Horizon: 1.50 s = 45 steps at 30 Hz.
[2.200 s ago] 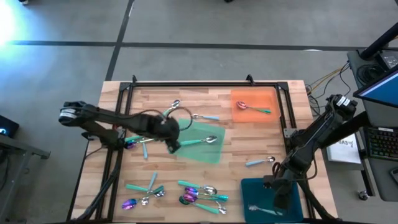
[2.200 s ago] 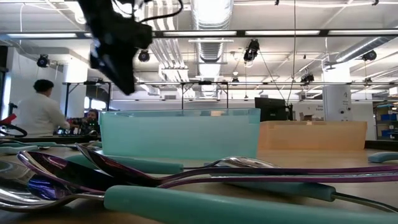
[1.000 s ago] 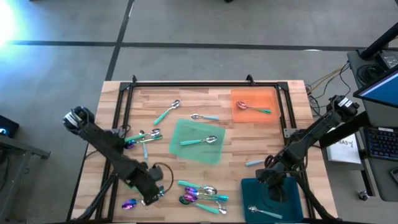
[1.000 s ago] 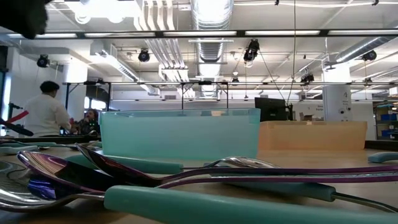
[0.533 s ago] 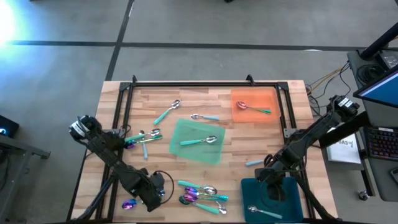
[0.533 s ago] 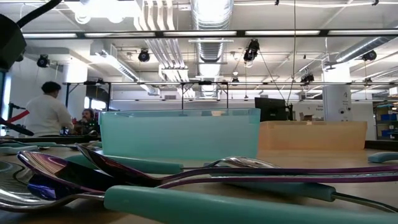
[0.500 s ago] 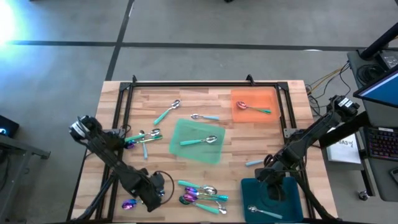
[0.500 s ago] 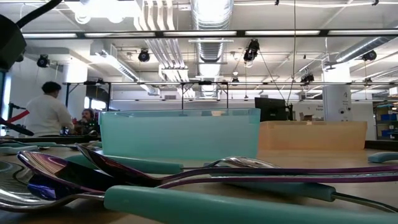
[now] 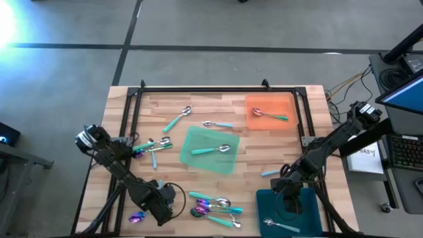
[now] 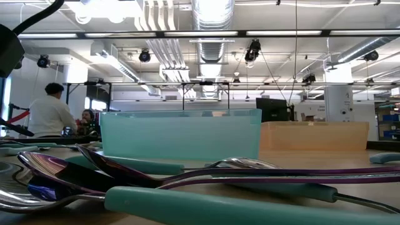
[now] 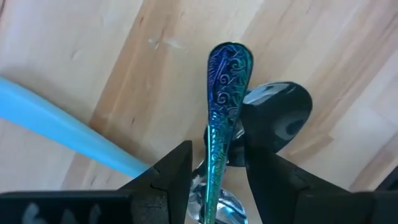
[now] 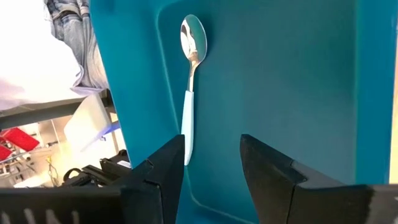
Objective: Sort silverware by color (type)
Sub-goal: Put the violet spoon into the orange bin
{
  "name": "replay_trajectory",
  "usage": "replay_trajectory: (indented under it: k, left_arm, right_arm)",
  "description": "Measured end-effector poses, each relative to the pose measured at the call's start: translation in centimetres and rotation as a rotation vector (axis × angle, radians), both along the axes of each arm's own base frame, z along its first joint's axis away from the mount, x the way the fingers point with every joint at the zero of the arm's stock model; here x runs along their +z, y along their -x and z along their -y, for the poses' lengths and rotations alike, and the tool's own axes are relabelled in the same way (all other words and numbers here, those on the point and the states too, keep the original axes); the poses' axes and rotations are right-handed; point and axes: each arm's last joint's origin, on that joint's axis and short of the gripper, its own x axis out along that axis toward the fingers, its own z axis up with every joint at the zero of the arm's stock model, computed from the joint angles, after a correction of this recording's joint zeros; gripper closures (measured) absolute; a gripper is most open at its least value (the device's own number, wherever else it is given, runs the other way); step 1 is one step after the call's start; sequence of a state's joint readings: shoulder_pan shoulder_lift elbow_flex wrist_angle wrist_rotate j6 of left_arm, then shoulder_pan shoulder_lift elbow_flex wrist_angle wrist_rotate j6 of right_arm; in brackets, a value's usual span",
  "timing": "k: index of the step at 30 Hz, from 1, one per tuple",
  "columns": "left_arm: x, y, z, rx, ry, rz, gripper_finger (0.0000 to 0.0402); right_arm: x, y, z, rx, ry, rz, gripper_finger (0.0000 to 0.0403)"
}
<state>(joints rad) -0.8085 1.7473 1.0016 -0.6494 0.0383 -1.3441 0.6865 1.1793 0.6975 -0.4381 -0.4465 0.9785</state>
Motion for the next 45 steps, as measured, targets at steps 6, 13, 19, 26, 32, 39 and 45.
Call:
replay_trajectory:
  k: [6,13,19,26,32,39,45]
  left_arm:
    - [0.0,0.0,0.0,0.001,-0.006,0.002,0.029]
    - [-0.3,-0.1,-0.1,0.032,-0.009,-0.007,0.0382]
    - [-0.4,-0.2,-0.1,0.04,-0.01,-0.011,0.0383]
    - [0.9,0.0,-0.2,0.047,0.023,0.017,0.0399]
    - [2.1,0.1,-0.6,0.058,0.017,0.08,0.0398]
    - [2.7,0.1,-0.8,0.067,0.011,0.114,0.04]
    - [2.1,-0.3,-1.4,0.09,-0.05,0.125,0.0401]
  right_arm:
    - [0.0,0.0,0.0,0.007,0.003,0.009,0.0257]
    - [0.0,0.0,0.0,0.012,0.009,0.021,0.0257]
    - [0.0,-0.1,0.0,0.004,0.021,0.031,0.0257]
    - [0.0,-0.1,0.0,0.004,0.021,0.031,0.0257]
    - [0.0,-0.1,0.0,0.01,0.023,0.037,0.0257]
    - [0.0,-0.1,0.0,0.013,0.024,0.04,0.0257]
    - [-0.1,-0.1,0.1,0.012,0.039,0.059,0.0257]
